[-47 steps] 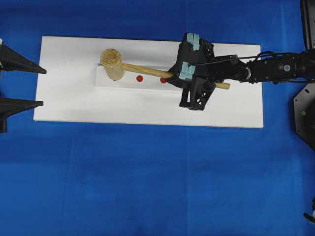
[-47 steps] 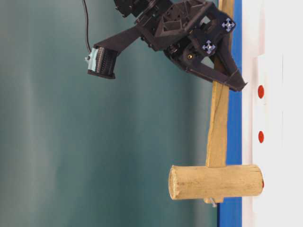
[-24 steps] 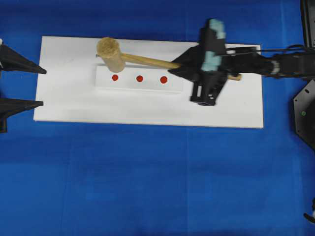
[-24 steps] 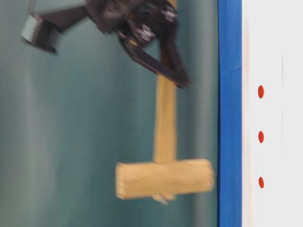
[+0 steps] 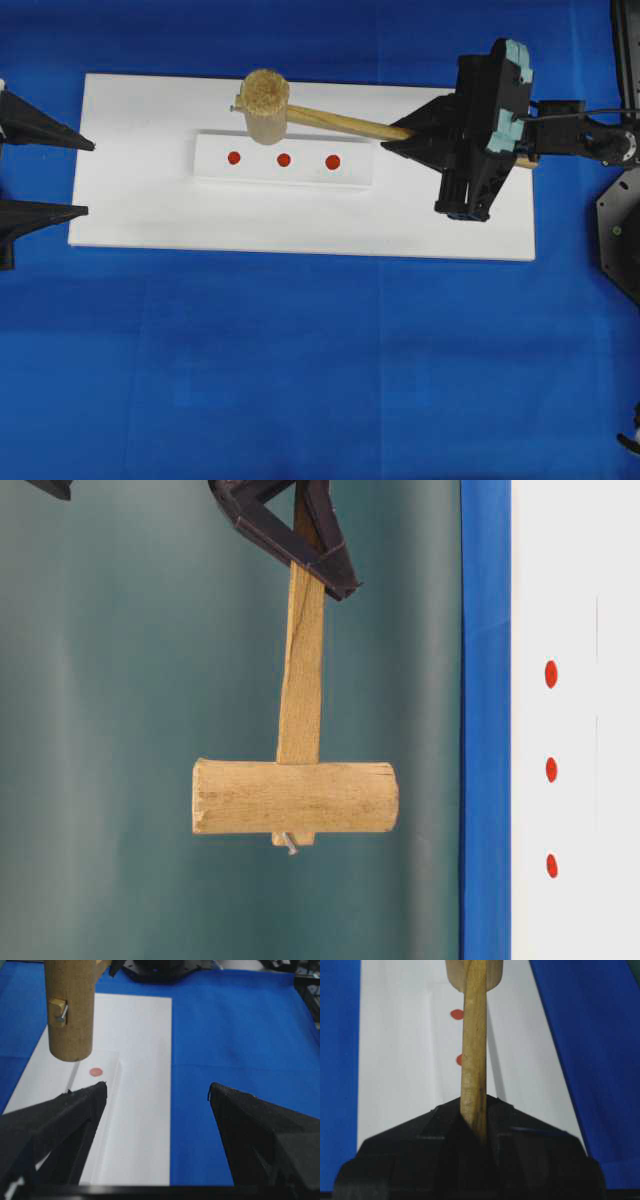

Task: Hit the mark with a hammer.

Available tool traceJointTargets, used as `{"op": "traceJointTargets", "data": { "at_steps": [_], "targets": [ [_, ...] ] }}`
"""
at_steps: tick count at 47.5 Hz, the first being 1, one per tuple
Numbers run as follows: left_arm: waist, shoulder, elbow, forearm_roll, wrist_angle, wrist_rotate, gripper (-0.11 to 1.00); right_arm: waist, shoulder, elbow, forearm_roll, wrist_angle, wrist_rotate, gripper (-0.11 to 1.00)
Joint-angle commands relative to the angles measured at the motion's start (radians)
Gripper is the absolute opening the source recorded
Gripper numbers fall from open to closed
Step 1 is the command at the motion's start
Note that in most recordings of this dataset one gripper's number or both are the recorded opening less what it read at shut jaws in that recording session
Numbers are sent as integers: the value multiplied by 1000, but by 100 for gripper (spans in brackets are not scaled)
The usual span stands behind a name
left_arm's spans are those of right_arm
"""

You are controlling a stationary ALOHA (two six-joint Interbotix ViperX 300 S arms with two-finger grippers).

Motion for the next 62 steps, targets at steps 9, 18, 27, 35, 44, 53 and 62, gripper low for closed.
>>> {"op": "traceJointTargets", "data": {
  "at_steps": [9, 18, 27, 35, 44, 53, 62],
  "targets": [
    [0, 8, -8, -2, -6, -2, 80, -2, 129, 9, 20, -5, 12, 2],
    [0, 8, -8, -3, -6, -2, 80, 2, 276, 8, 57, 12, 29, 2],
    [0, 8, -9, -3, -5, -3, 80, 2, 221, 2, 52, -2, 20, 2],
    [0, 8, -9, -3, -5, -3, 80, 2, 107, 21, 51, -5, 18, 2],
    [0, 8, -9, -2, -5, -3, 80, 2, -74, 81, 51, -5, 20, 2],
    [0, 8, -8, -2, -5, -3, 80, 2, -229, 149, 51, -9, 21, 2],
    [0, 8, -8, -2, -3, -3, 80, 2, -268, 172, 51, -21, 21, 2]
  ]
}}
